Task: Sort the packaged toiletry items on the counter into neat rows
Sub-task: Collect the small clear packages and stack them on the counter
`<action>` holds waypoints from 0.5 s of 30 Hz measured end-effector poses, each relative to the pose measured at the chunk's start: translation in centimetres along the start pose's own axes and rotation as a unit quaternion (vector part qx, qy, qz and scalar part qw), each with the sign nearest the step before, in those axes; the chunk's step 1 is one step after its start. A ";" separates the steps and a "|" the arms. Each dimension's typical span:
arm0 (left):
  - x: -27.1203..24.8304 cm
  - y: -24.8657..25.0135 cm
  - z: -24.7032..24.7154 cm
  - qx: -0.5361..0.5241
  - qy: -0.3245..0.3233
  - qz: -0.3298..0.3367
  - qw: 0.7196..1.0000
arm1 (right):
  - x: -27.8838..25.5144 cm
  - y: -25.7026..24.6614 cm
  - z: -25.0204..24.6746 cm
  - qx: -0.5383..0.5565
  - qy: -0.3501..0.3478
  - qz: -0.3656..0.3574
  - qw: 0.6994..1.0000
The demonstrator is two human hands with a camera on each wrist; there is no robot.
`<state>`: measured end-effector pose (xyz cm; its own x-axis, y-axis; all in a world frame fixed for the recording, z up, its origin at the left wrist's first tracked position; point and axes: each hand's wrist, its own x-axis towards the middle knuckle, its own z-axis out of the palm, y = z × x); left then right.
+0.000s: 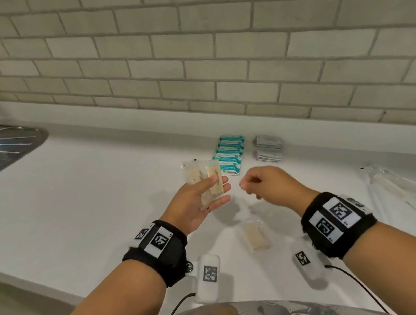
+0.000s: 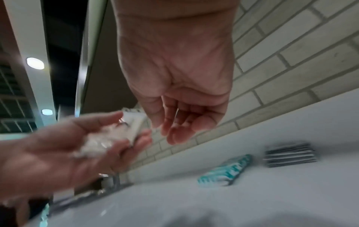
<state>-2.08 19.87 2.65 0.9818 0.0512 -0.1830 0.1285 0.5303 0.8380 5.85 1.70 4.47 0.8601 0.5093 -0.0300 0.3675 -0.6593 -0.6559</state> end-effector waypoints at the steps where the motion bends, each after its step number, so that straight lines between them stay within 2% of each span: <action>1: 0.0 0.0 0.2 0.012 -0.006 0.000 1.000 | -0.1 -1.0 -0.3 0.048 0.005 -0.009 0.999; 4: 0.1 -0.1 0.9 0.056 -0.040 0.004 0.998 | -0.6 -3.4 -0.1 0.117 -0.008 -0.024 0.993; 6: 0.1 0.0 1.2 0.077 -0.049 0.015 0.996 | -0.5 -3.7 0.4 0.139 0.016 -0.012 0.990; 10: 0.5 0.3 1.2 0.109 -0.013 0.047 0.993 | -0.2 -2.7 0.3 0.195 0.057 0.018 0.979; 13: 0.9 0.2 1.3 0.138 0.013 0.075 0.987 | -0.4 -2.1 -0.3 0.257 0.037 0.037 0.965; 15: 1.0 0.1 1.6 0.159 0.019 0.089 0.983 | -0.6 -1.9 -0.7 0.245 0.024 0.038 0.968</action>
<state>-0.85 18.60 3.42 0.9875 0.1539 -0.0328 -0.0019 0.2196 0.9756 4.85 2.28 6.25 0.8980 0.4354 -0.0636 0.1015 -0.3457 -0.9328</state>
